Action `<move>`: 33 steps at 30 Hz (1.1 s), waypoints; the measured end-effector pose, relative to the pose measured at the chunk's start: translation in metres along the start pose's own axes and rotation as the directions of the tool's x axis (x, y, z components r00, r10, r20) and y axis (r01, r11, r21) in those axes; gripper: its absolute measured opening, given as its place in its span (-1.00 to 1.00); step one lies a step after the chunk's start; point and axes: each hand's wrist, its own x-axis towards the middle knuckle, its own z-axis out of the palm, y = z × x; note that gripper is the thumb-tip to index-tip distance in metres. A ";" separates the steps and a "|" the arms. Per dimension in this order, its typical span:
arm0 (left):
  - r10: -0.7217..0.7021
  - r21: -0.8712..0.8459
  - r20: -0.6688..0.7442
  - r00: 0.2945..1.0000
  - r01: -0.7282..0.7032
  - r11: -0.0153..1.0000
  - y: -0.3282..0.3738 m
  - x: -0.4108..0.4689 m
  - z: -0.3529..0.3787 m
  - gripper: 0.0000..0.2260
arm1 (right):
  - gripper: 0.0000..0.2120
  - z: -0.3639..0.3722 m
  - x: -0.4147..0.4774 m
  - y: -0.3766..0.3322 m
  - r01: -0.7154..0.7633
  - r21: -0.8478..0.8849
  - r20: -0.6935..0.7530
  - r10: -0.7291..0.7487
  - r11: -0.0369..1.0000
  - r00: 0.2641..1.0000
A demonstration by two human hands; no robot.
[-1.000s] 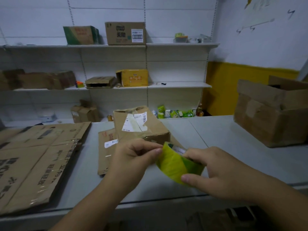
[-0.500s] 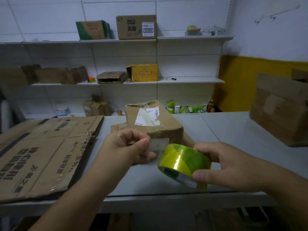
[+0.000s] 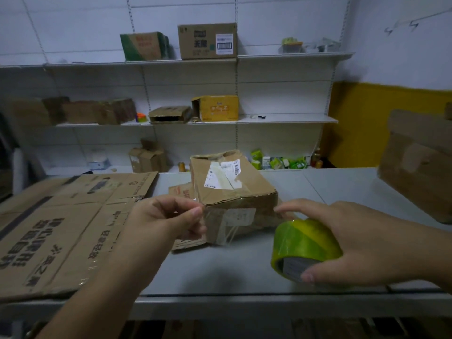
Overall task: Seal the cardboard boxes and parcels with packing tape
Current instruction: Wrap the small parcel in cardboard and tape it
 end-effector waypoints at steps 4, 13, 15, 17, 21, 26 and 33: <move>-0.021 -0.040 -0.104 0.994 0.016 0.999 0.005 0.008 -0.023 -0.94 | -0.44 -0.001 0.004 0.014 -0.044 -0.072 -0.020 0.042 0.996 0.999; 0.062 -0.019 -0.148 0.987 -0.065 0.998 -0.011 0.021 -0.026 -0.92 | -0.61 -0.012 0.024 0.053 0.035 0.467 0.052 -0.068 0.884 0.996; 0.086 -0.032 -0.158 0.984 -0.092 0.995 -0.013 0.022 -0.022 -0.91 | -0.66 -0.026 0.032 0.059 0.015 0.446 -0.016 -0.009 0.895 1.000; 0.074 -0.040 -0.187 0.980 -0.083 0.996 -0.019 0.024 -0.014 -0.94 | -0.86 -0.037 0.044 0.065 -0.030 0.385 -0.113 0.080 0.922 0.990; 0.022 -0.034 -0.214 0.977 -0.030 0.999 -0.038 0.028 -0.002 -0.91 | -0.74 -0.037 0.072 0.075 -0.138 0.055 -0.121 0.144 0.989 0.982; -0.018 -0.060 -0.283 0.959 0.001 0.998 -0.054 0.036 -0.005 -0.92 | -0.63 -0.034 0.090 0.077 -0.178 -0.213 -0.089 0.163 0.961 0.983; -0.116 -0.152 -0.279 0.953 0.076 0.986 -0.062 0.047 0.004 -0.89 | -0.45 -0.029 0.120 0.081 -0.112 -0.255 -0.008 0.113 0.960 0.994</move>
